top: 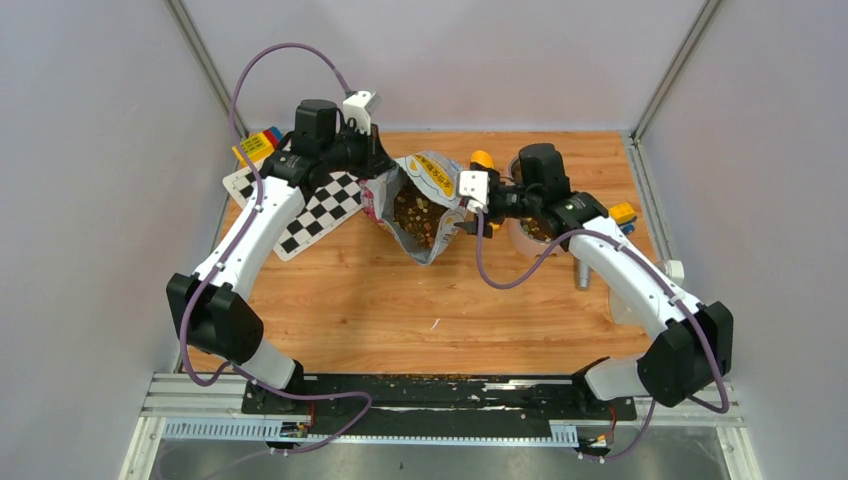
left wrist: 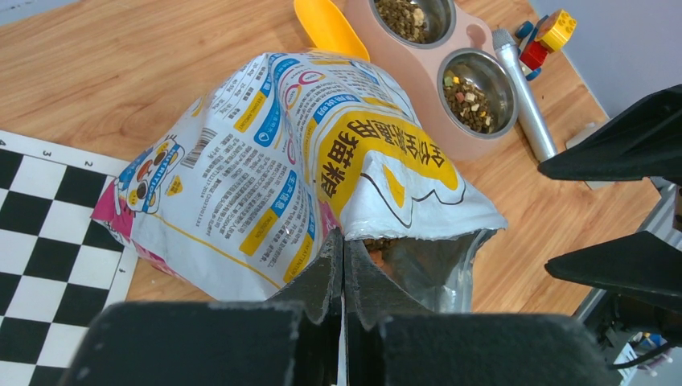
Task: Serve the pet food
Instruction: Close the pet food bag at the center of the board.
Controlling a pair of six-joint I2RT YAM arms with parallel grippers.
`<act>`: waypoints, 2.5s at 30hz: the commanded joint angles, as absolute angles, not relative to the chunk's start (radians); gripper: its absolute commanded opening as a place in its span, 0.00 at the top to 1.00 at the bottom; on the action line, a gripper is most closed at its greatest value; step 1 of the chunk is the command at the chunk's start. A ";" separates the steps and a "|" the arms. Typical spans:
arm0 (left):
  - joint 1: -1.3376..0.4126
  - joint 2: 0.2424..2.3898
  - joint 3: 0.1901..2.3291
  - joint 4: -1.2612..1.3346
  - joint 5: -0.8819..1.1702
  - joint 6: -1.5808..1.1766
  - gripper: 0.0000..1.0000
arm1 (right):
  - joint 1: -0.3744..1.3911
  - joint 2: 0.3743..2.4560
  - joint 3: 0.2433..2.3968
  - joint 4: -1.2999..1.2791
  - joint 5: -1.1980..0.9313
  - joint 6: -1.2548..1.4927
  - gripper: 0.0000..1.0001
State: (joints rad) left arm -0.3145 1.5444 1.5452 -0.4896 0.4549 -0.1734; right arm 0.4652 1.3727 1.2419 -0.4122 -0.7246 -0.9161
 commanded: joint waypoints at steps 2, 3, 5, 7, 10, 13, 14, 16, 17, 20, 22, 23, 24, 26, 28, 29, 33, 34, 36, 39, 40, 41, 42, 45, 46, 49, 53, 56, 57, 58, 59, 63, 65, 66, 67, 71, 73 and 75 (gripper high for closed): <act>-0.301 1.528 1.563 -0.461 0.444 -0.151 1.00 | 0.522 1.392 1.229 -0.432 -0.633 -1.123 0.26; -0.301 1.529 1.563 -0.462 0.444 -0.151 1.00 | 0.530 1.394 1.220 -0.420 -0.611 -1.134 0.26; -0.301 1.533 1.564 -0.463 0.444 -0.151 1.00 | 0.541 1.397 1.194 -0.381 -0.581 -1.139 0.27; -0.301 1.536 1.567 -0.464 0.445 -0.149 1.00 | 0.548 1.402 1.174 -0.352 -0.559 -1.142 0.27; -0.301 1.540 1.568 -0.466 0.445 -0.147 1.00 | 0.559 1.407 1.142 -0.308 -0.525 -1.161 0.28; -0.301 1.541 1.568 -0.466 0.446 -0.147 1.00 | 0.567 1.411 1.113 -0.257 -0.487 -1.177 0.29; -0.301 1.542 1.568 -0.466 0.446 -0.147 1.00 | 0.571 1.413 1.107 -0.244 -0.478 -1.180 0.30; -0.301 1.543 1.568 -0.466 0.446 -0.147 1.00 | 0.577 1.417 1.098 -0.217 -0.465 -1.180 0.31; -0.301 1.542 1.568 -0.466 0.446 -0.148 1.00 | 0.580 1.418 1.096 -0.204 -0.460 -1.180 0.32; -0.301 1.543 1.568 -0.466 0.446 -0.146 1.00 | 0.589 1.429 1.096 -0.179 -0.445 -1.175 0.35; -0.301 1.543 1.568 -0.466 0.445 -0.146 1.00 | 0.595 1.438 1.101 -0.167 -0.433 -1.174 0.36; -0.301 1.542 1.568 -0.466 0.446 -0.146 1.00 | 0.598 1.440 1.103 -0.163 -0.429 -1.173 0.36; -0.301 1.543 1.568 -0.466 0.445 -0.146 1.00 | 0.600 1.443 1.105 -0.161 -0.426 -1.174 0.37; -0.301 1.543 1.568 -0.466 0.444 -0.146 1.00 | 0.604 1.448 1.106 -0.161 -0.415 -1.178 0.40; -0.301 1.543 1.568 -0.466 0.445 -0.144 1.00 | 0.609 1.453 1.107 -0.161 -0.402 -1.195 0.49; -0.301 1.543 1.568 -0.466 0.444 -0.144 1.00 | 0.611 1.455 1.106 -0.162 -0.393 -1.205 0.54; -0.301 1.542 1.567 -0.466 0.443 -0.143 1.00 | 0.617 1.453 1.102 -0.163 -0.379 -1.222 0.73; -0.301 1.544 1.566 -0.466 0.442 -0.143 1.00 | 0.618 1.452 1.101 -0.165 -0.379 -1.225 0.78; -0.301 1.543 1.566 -0.466 0.441 -0.143 1.00 | 0.620 1.451 1.103 -0.171 -0.376 -1.230 0.87; -0.301 1.545 1.567 -0.467 0.441 -0.144 1.00 | 0.620 1.448 1.105 -0.176 -0.369 -1.233 0.98; -0.301 1.546 1.568 -0.467 0.441 -0.144 1.00 | 0.621 1.447 1.107 -0.176 -0.368 -1.233 1.00; -0.301 1.546 1.568 -0.468 0.442 -0.144 1.00 | 0.620 1.446 1.107 -0.178 -0.366 -1.233 1.00; -0.301 1.547 1.569 -0.468 0.441 -0.144 1.00 | 0.621 1.445 1.109 -0.178 -0.363 -1.231 1.00; -0.301 1.547 1.569 -0.469 0.441 -0.144 1.00 | 0.621 1.439 1.116 -0.179 -0.352 -1.214 1.00; -0.301 1.549 1.571 -0.470 0.440 -0.143 1.00 | 0.621 1.437 1.121 -0.177 -0.347 -1.202 1.00; -0.300 1.552 1.578 -0.476 0.442 -0.140 0.85 | 0.619 1.435 1.144 -0.162 -0.321 -1.126 1.00; -0.301 1.552 1.583 -0.482 0.447 -0.136 0.42 | 0.602 1.427 1.170 -0.144 -0.321 -1.048 1.00; -0.301 1.551 1.587 -0.489 0.447 -0.132 0.29 | 0.585 1.430 1.182 -0.140 -0.329 -1.008 1.00; -0.301 1.550 1.589 -0.491 0.447 -0.131 0.21 | 0.580 1.432 1.184 -0.138 -0.330 -0.997 1.00; -0.301 1.550 1.592 -0.496 0.447 -0.130 0.17 | 0.573 1.435 1.186 -0.133 -0.329 -0.985 1.00; -0.300 1.549 1.599 -0.500 0.449 -0.126 0.08 | 0.567 1.438 1.189 -0.126 -0.327 -0.970 1.00; -0.301 1.542 1.649 -0.549 0.463 -0.084 0.00 | 0.534 1.441 1.206 -0.094 -0.333 -0.894 1.00; -0.301 1.535 1.687 -0.589 0.483 -0.048 0.00 | 0.511 1.443 1.217 -0.086 -0.344 -0.857 1.00; -0.301 1.532 1.713 -0.616 0.497 -0.035 0.00 | 0.501 1.443 1.222 -0.084 -0.351 -0.842 1.00; -0.300 1.525 1.726 -0.647 0.503 -0.011 0.00 | 0.490 1.443 1.227 -0.082 -0.358 -0.825 1.00; -0.299 1.512 1.830 -0.776 0.557 0.141 0.00 | 0.454 1.445 1.247 -0.076 -0.384 -0.752 1.00; -0.298 1.504 1.872 -0.846 0.579 0.237 0.00 | 0.437 1.445 1.256 -0.075 -0.403 -0.712 1.00; -0.299 1.494 1.894 -0.908 0.562 0.343 0.00 | 0.420 1.448 1.264 -0.075 -0.431 -0.672 1.00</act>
State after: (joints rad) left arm -0.3050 1.5543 1.8256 -0.7460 0.5255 0.1066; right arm 0.4641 1.4548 1.1858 -0.1780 -0.4088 -0.7811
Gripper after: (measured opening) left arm 0.997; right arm 0.028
